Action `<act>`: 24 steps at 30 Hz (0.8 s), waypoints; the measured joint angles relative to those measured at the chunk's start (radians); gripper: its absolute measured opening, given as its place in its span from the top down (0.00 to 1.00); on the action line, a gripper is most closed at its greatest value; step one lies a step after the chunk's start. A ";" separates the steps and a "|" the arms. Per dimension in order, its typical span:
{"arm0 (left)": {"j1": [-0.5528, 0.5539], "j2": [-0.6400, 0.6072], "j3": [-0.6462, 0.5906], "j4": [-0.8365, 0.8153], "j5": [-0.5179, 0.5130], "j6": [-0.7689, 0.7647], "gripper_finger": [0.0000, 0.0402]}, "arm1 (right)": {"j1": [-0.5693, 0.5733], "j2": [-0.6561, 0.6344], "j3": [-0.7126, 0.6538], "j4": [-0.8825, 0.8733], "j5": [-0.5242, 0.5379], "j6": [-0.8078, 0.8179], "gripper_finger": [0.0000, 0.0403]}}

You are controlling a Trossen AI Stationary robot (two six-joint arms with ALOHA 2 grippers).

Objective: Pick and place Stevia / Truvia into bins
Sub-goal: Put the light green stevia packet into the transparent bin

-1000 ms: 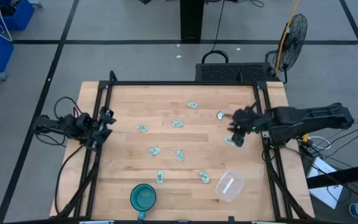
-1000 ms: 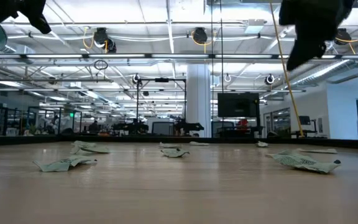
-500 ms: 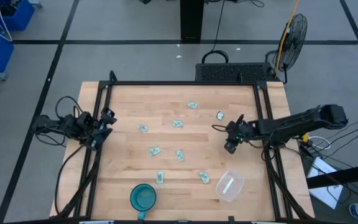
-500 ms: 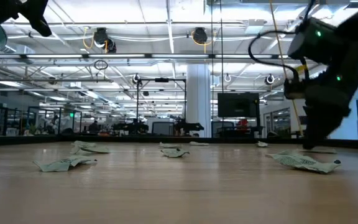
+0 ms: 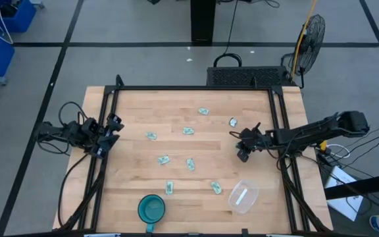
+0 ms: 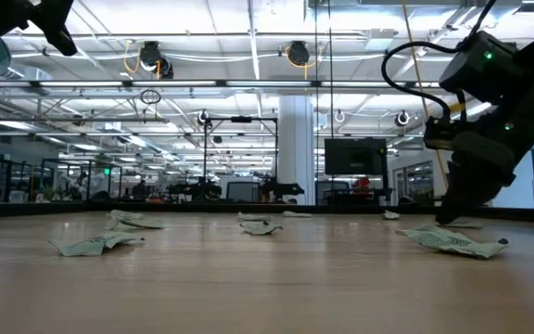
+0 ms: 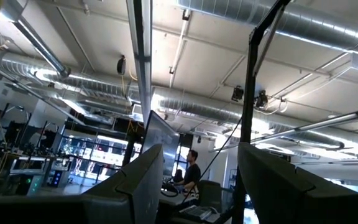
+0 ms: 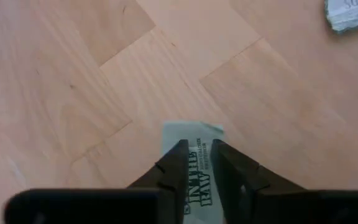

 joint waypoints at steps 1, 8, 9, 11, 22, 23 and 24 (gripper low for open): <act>0.000 0.000 0.000 0.000 0.000 0.000 0.47 | 0.000 0.000 0.000 0.000 -0.002 -0.011 0.89; 0.000 0.000 0.000 0.000 -0.026 -0.001 0.47 | 0.000 0.001 0.046 -0.001 -0.009 -0.048 0.99; 0.000 0.000 0.000 0.000 -0.026 -0.001 0.47 | 0.000 0.001 0.064 -0.006 -0.009 -0.058 0.99; 0.000 0.000 0.000 0.000 -0.026 -0.001 0.47 | 0.000 0.003 0.108 -0.052 -0.015 -0.093 0.99; 0.000 0.000 0.000 0.002 -0.028 -0.002 0.47 | 0.001 0.005 0.304 -0.338 -0.081 -0.170 1.00; 0.000 0.000 0.000 0.001 -0.028 -0.002 0.47 | 0.000 0.004 0.317 -0.342 -0.117 -0.168 1.00; 0.000 0.000 0.000 0.001 -0.028 -0.003 0.47 | 0.001 0.004 0.333 -0.359 -0.165 -0.161 1.00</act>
